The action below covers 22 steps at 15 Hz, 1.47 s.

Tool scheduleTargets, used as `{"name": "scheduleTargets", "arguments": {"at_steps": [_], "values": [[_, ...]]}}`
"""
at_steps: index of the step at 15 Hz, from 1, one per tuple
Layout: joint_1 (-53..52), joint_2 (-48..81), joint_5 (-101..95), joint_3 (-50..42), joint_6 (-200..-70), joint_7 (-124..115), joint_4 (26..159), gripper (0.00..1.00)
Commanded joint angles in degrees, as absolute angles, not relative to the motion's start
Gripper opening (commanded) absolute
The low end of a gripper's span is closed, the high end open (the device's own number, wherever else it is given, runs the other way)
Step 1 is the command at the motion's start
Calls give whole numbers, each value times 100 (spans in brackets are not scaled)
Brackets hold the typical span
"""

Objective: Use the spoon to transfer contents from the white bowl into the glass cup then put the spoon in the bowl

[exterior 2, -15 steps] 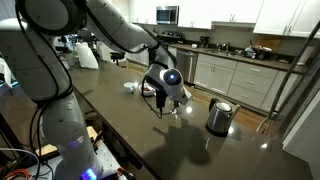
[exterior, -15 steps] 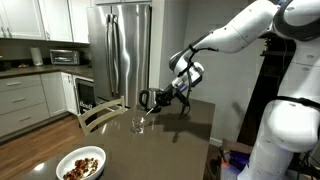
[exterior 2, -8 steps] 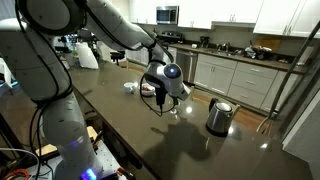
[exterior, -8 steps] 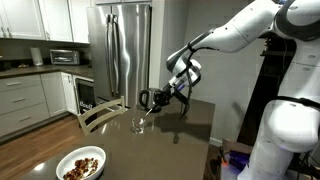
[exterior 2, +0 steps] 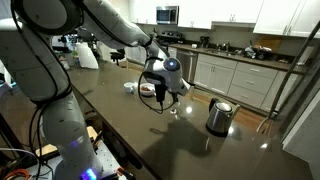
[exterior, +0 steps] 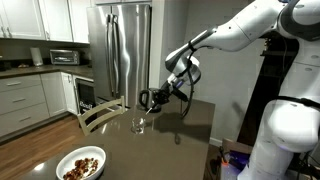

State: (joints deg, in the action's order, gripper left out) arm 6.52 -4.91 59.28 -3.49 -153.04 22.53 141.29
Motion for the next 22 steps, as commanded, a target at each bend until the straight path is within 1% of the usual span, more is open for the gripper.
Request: {"name": "scheduleTargets", "arguments": {"at_steps": [1, 10, 18, 22], "values": [[643, -675, 5403, -230, -15506, 1707, 14226, 2], [482, -780, 3981, -280, -15516, 529, 14205, 2], [418, -854, 3167, -286, -15470, -104, 14154, 2], [458, -805, 2364, -236, -15432, -722, 14111, 2]]}}
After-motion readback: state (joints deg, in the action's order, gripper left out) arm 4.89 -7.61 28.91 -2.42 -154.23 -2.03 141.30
